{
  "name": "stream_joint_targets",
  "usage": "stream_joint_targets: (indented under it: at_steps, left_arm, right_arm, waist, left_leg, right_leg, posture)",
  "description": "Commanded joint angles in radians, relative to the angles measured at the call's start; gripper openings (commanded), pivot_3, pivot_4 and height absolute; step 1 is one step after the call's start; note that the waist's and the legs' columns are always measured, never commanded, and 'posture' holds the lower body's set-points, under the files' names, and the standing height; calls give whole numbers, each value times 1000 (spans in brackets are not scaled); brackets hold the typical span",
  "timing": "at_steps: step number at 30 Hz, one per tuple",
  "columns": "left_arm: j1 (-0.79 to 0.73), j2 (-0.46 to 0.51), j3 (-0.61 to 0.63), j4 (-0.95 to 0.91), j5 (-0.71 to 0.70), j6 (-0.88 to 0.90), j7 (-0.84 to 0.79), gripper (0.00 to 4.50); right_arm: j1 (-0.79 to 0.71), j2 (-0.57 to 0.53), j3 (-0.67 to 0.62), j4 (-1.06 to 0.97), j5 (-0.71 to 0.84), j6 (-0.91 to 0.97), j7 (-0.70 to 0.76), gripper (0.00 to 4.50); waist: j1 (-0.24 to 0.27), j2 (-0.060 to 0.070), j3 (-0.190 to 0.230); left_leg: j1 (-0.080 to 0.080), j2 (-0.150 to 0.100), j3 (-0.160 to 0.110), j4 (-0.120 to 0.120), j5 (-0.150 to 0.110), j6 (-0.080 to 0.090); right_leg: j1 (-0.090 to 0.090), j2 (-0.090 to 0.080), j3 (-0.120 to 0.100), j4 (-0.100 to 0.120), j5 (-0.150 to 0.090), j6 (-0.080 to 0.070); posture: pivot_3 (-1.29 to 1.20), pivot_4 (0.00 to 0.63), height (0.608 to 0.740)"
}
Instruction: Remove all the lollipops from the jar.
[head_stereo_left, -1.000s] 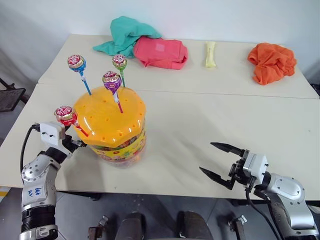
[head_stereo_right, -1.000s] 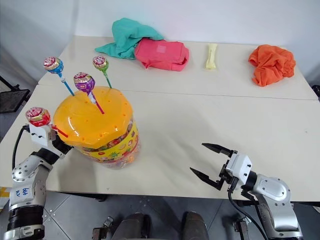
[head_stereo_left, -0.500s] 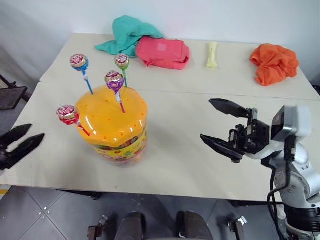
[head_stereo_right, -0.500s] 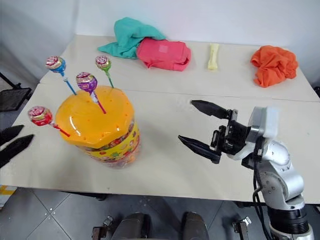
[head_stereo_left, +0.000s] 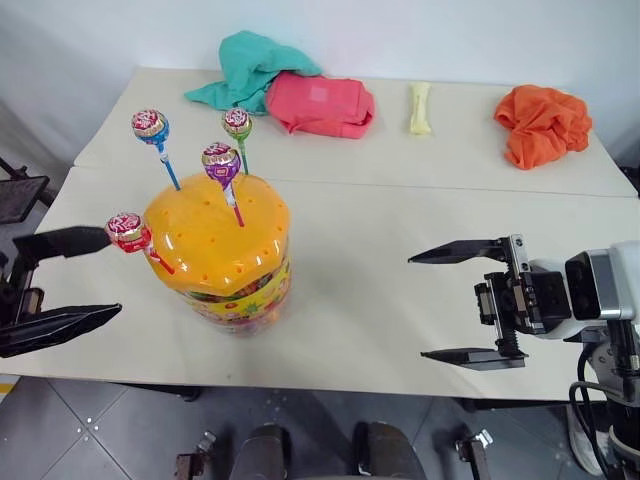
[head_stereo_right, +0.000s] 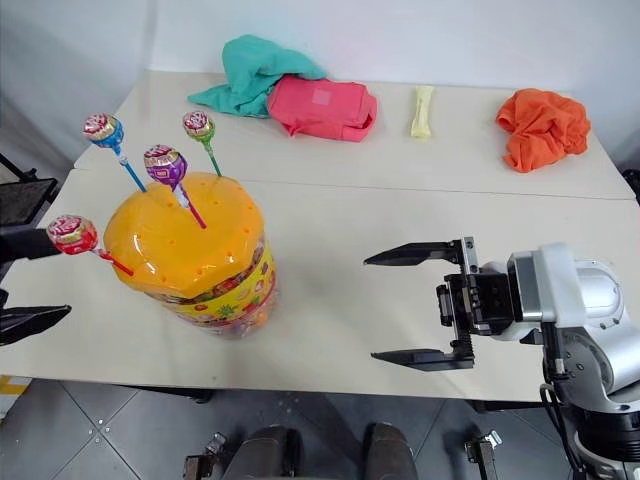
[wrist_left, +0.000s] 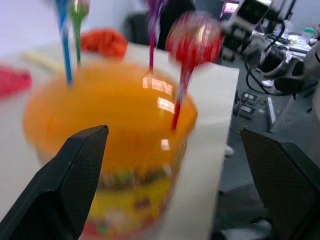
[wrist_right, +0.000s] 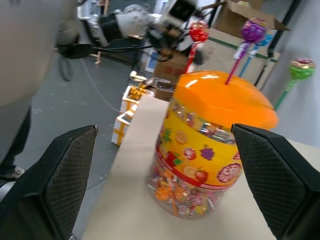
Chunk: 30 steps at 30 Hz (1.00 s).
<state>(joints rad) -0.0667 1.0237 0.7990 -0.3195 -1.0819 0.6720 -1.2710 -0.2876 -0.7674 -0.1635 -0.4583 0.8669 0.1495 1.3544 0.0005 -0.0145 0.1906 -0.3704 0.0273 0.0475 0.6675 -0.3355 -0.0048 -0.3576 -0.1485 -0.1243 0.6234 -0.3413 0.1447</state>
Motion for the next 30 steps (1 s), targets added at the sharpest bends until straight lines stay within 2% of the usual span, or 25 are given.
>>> stream_joint_targets:
  at_steps: [1,2,3,4,13,16,18,21,25,26,28,30]
  left_arm:
    - [-44,-18,-52,-60,-109,37,45,4479]
    - [-31,-7,-47,-62,-129,67,34,4479]
    - [-22,0,-46,-62,-128,74,17,4099]
    - [-16,5,-43,-61,-122,76,11,3925]
    - [-46,11,-81,-21,-58,46,20,1087]
    - [-80,6,-81,-4,-142,113,71,92]
    - [-117,-19,-73,14,-175,117,133,24]
    - [-186,-70,2,116,-299,141,313,24]
    - [-189,-52,127,277,-394,197,490,24]
    - [-168,-39,169,330,-379,203,508,24]
    - [-46,14,216,457,-202,176,516,24]
    - [89,55,196,506,-46,151,488,24]
  right_arm:
    - [-31,15,-5,19,-23,-24,9,4500]
    - [-35,19,-5,22,-27,-24,8,4500]
    - [-38,23,-4,24,-31,-24,9,4500]
    - [-39,26,-3,28,-37,-28,9,4500]
    - [-48,51,-5,44,-72,-45,7,4500]
    - [-63,70,-14,51,-56,-23,-31,4500]
    - [-75,79,-18,51,-42,-6,-55,4500]
    - [-85,87,-15,53,-32,5,-70,4500]
    - [-98,95,-7,63,-33,11,-67,4500]
    - [-103,98,-3,69,-36,9,-64,4500]
    - [-114,106,10,84,-53,-4,-50,4500]
    - [-119,108,16,96,-69,-16,-37,4500]
  waist:
    - [-1,0,0]
    - [-1,0,0]
    - [-4,0,0]
    - [-6,0,0]
    - [2,0,0]
    - [-1,0,0]
    - [-1,0,0]
    - [-1,0,0]
    - [-8,0,0]
    - [-10,0,0]
    - [-18,0,0]
    - [-25,0,0]
  left_leg:
    - [0,0,0,0,0,0]
    - [0,0,0,0,0,0]
    - [0,0,0,0,0,0]
    - [0,0,0,-1,0,0]
    - [0,0,1,0,0,0]
    - [-1,0,1,0,0,0]
    - [-1,0,1,0,0,0]
    - [0,0,1,0,0,0]
    - [0,1,0,0,0,0]
    - [0,1,0,0,0,0]
    - [0,1,1,-1,0,0]
    - [1,-2,2,-2,0,0]
  right_leg:
    - [0,0,0,0,0,0]
    - [0,0,0,0,0,0]
    - [-1,0,0,0,0,0]
    - [-1,0,0,0,0,0]
    - [-1,1,1,0,0,0]
    - [-1,1,1,0,0,0]
    - [-2,1,1,0,0,0]
    - [-1,0,1,1,0,0]
    - [-2,0,1,2,0,0]
    - [-2,0,1,2,0,0]
    - [-3,0,1,2,0,0]
    - [-3,1,1,2,0,0]
  posture:
    - [0,150,740]
    - [0,150,740]
    - [0,150,740]
    - [0,150,740]
    - [0,150,740]
    - [0,150,740]
    - [0,150,740]
    - [0,150,740]
    - [0,150,740]
    - [0,150,740]
    - [0,150,740]
    - [0,150,740]
